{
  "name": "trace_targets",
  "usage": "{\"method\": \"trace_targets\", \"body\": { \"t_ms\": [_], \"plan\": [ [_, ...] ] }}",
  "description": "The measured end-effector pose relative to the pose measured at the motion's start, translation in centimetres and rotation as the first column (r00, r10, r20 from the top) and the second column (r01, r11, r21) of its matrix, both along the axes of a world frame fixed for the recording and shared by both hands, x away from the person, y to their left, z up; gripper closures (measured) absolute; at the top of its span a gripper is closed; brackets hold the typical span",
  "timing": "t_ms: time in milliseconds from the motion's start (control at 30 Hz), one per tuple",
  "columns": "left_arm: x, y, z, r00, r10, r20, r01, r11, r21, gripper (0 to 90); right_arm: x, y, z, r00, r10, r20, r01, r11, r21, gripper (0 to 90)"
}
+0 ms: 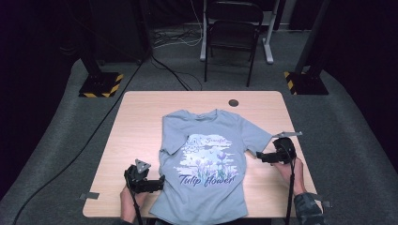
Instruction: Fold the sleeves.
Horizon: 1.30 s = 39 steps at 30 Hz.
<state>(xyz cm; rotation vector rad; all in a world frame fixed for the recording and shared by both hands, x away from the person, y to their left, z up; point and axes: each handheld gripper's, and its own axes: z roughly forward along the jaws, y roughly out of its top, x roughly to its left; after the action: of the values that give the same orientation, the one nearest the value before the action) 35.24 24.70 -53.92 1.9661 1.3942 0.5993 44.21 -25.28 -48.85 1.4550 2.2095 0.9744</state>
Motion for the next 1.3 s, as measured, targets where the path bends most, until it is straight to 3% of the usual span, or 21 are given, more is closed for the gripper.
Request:
{"method": "trace_targets", "body": {
  "t_ms": [1300],
  "plan": [
    [0.0, 0.0, 0.0, 1.0, -0.001, 0.0, 0.001, 1.0, 0.001, 0.0, 6.2, -1.1, 0.2, 0.9935, -0.049, -0.102, 0.048, 0.999, -0.01, 1.5]
  ]
}}
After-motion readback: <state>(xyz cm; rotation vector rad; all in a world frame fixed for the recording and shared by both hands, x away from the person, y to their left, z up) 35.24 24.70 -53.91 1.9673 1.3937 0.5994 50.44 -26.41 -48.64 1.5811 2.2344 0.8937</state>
